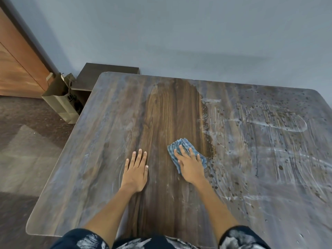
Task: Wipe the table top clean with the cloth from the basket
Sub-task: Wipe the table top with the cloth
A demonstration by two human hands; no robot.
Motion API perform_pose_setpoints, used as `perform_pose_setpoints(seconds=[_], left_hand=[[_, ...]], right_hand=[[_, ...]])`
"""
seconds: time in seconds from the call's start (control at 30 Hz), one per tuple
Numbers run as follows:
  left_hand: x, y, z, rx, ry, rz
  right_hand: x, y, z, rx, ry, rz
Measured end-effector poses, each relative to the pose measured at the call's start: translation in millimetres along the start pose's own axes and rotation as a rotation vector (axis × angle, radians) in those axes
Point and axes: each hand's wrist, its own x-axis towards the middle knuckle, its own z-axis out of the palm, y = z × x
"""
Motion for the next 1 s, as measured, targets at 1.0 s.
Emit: perform_pose_setpoints(seconds=[1.0], left_hand=[[-57, 1, 32, -0.053, 0.114, 0.016]], right_hand=[[-115, 35, 49, -0.055, -0.107, -0.385]])
